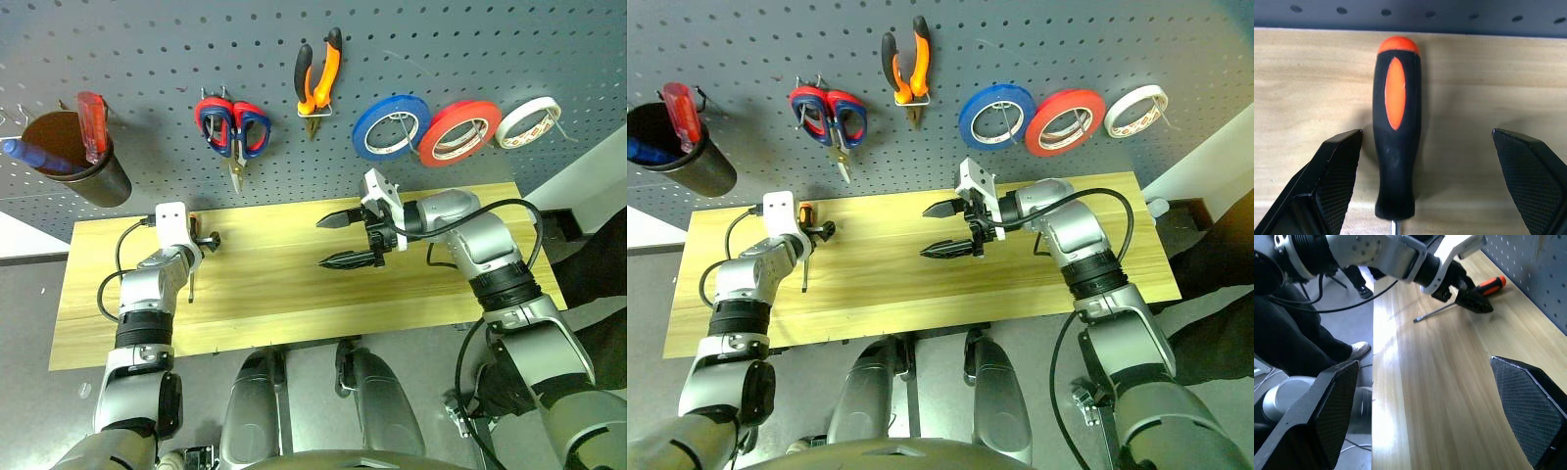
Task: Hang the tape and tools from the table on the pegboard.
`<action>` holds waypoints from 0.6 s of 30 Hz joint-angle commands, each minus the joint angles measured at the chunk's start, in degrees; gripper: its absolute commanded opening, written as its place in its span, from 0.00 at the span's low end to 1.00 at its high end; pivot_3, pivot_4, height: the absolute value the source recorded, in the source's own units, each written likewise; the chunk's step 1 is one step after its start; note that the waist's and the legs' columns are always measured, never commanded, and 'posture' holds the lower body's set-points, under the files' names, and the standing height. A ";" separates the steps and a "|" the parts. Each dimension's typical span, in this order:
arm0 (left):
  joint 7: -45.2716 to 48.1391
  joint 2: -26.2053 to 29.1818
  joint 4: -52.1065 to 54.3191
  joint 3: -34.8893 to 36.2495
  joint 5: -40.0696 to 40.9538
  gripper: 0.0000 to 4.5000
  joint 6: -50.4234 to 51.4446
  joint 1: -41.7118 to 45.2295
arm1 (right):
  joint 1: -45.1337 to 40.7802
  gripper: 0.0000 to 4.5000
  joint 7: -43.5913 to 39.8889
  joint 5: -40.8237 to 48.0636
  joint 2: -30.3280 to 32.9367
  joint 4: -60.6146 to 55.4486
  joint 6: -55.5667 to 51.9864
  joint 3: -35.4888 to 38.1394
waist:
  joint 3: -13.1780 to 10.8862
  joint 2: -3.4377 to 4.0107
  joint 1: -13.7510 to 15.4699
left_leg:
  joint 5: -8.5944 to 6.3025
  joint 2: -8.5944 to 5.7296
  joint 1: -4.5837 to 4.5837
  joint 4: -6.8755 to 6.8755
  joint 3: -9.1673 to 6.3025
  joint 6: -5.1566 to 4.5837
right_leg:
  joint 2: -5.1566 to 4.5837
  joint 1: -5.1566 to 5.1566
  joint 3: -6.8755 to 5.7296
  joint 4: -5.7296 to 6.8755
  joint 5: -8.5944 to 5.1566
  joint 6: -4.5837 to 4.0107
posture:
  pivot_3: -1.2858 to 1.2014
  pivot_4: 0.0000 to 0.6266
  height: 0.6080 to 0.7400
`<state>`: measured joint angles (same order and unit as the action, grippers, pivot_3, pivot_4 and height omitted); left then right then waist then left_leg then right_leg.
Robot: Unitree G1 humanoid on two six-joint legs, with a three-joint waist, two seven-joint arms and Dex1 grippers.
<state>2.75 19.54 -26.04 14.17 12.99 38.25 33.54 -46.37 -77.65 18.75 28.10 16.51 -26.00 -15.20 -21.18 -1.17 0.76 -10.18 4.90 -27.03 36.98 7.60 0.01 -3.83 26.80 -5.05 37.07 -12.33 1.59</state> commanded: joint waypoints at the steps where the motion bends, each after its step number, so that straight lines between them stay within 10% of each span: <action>1: -2.41 -0.04 -0.51 1.53 -0.50 0.78 2.19 -0.27 | 0.28 1.00 -0.61 0.36 0.88 -2.18 0.16 1.33 | -0.02 0.01 -0.08 | 0.00 0.00 0.00 -0.01 0.01 0.00 | 0.00 0.00 0.00 0.00 0.00 0.01 | 0.53 0.66 1.00; 10: -5.74 -1.49 11.72 3.87 1.08 0.13 13.04 -7.22 | -1.09 1.00 -1.60 0.23 1.50 -0.69 1.61 1.93 | -0.01 0.01 -0.04 | -0.01 0.00 0.05 -0.06 0.03 0.03 | 0.01 0.00 -0.02 0.00 -0.01 0.03 | 0.53 0.61 1.00; 18: -5.19 -1.86 25.14 4.65 1.87 0.11 18.83 -12.61 | -1.91 1.00 -2.67 1.54 1.77 -0.15 2.29 4.48 | 0.00 0.00 0.00 | -0.09 -0.02 -0.07 -0.07 0.02 0.16 | -0.01 0.07 -0.03 -0.06 -0.01 0.03 | 0.54 0.55 1.00</action>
<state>-2.62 17.38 -3.85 17.74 14.43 55.98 21.90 -47.16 -79.79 18.96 29.60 17.07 -24.73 -12.68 -21.18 -1.17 0.75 -10.27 4.89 -27.15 36.91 7.62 0.18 -3.84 26.92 -5.08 37.01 -12.33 1.62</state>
